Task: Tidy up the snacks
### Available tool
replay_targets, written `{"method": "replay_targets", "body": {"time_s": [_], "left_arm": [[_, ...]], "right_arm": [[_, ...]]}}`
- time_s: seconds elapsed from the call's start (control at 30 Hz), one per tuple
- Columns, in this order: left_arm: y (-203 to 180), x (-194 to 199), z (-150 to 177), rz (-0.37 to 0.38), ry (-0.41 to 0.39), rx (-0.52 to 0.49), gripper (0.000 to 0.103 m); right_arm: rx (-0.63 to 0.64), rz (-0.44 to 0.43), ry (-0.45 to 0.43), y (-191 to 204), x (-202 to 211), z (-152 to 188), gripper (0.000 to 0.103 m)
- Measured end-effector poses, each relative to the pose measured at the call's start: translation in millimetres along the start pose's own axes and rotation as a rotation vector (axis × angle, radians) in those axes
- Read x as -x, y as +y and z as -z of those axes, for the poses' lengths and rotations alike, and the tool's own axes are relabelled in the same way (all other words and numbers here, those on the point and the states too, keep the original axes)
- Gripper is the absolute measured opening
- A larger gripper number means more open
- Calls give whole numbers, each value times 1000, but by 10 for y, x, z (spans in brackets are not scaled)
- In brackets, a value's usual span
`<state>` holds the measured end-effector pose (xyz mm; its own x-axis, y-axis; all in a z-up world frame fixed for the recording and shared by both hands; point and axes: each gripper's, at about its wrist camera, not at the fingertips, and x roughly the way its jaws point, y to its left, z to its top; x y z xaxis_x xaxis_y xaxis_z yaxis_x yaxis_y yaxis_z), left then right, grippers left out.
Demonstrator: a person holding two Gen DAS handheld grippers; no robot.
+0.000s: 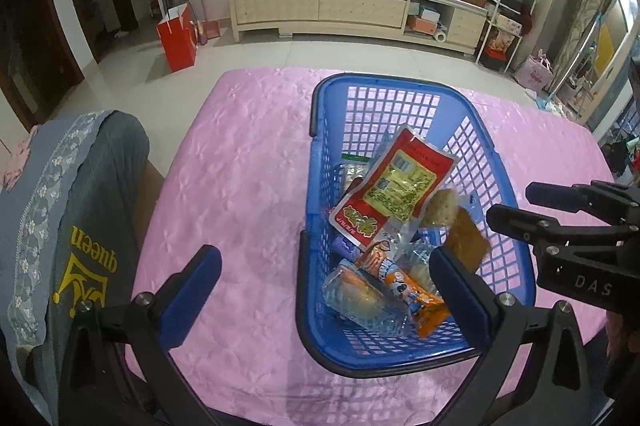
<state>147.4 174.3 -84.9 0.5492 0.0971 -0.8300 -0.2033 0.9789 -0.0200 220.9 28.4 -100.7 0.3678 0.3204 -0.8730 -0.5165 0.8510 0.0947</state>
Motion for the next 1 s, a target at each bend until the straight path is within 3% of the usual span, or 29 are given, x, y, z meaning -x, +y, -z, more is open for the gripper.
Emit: {"method": "replay_targets", "body": {"time_s": [0.3,0.53,0.77,0.9,0.93,1.0], "left_arm": [[-192,243,40,23,-65,-19,103],[-420,698,186,31,-227,-50,103],[-732,1143,482,50,-378,-91,103],[-846,1291,674,85,-425,-66,103],[-868,1319,722,90,-434,-67,103],[-966,1375,816,94,-457,-101,103]], "right_arm": [[1,-2,-63,-92,289,168,63],[-10,13,-193,-197,757,393,64],[-24,77,-389,-328,1324,806,88],[-11,150,-435,-345,1494,1061,94],[-12,162,-438,-349,1516,1115,101],[-27,180,-450,-371,1567,1236,103]]}}
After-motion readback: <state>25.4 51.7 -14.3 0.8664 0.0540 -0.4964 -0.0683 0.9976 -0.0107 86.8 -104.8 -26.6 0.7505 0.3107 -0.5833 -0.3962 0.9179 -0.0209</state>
